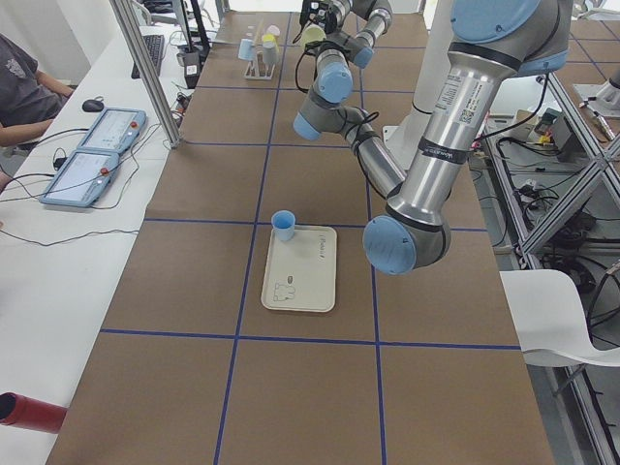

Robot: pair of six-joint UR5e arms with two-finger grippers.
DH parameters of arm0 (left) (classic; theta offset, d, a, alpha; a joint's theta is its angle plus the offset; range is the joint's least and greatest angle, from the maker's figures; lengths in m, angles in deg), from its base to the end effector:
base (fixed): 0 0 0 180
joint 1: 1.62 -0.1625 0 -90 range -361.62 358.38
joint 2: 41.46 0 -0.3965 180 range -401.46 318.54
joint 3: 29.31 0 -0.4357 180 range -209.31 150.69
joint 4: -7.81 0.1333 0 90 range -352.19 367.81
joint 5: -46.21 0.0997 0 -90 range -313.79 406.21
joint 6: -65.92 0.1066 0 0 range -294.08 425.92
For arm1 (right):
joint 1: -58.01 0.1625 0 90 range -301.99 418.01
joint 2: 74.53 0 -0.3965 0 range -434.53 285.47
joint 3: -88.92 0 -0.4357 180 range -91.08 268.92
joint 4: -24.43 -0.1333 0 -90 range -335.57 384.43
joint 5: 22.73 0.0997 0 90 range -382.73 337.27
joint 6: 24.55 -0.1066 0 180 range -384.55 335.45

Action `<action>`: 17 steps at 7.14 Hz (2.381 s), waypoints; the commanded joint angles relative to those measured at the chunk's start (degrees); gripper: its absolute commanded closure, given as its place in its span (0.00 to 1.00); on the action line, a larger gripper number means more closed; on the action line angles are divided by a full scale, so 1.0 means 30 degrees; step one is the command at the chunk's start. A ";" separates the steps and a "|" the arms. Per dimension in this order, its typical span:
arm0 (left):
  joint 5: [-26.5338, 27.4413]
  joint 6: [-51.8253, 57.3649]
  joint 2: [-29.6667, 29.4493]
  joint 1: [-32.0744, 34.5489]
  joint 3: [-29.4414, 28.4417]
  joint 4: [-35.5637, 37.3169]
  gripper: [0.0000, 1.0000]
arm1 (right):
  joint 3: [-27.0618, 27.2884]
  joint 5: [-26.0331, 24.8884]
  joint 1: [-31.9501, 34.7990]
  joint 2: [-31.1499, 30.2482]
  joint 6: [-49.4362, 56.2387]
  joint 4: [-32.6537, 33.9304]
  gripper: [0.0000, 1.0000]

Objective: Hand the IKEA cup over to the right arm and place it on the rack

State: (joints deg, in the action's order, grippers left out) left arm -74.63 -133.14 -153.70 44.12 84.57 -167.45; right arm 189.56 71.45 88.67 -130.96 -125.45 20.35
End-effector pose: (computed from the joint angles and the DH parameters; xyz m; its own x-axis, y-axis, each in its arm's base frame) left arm 0.2611 -0.3806 0.0801 -0.1768 -0.9814 -0.0753 -0.5492 0.1618 -0.8199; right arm -0.3901 -0.3772 0.0434 -0.7189 -0.2069 0.6636 -0.3370 0.9387 -0.0724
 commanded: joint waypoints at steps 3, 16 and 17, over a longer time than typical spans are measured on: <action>-0.0004 -0.0002 0.0059 -0.0190 -0.0022 -0.0028 1.00 | -0.0001 0.0540 0.0062 0.0031 0.0059 0.0014 0.11; -0.0759 0.0261 0.0117 -0.0338 0.0094 -0.0145 0.01 | -0.0090 0.0511 0.0179 0.0148 0.0146 0.0043 0.80; -0.1491 0.0349 0.0204 -0.0337 0.0067 -0.0232 0.00 | -0.0089 0.0511 0.0179 0.0148 0.0146 0.0043 0.80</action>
State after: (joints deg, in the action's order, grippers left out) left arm -76.85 -132.36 -153.31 43.07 84.73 -167.98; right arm 189.26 73.00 89.16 -130.53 -125.07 20.47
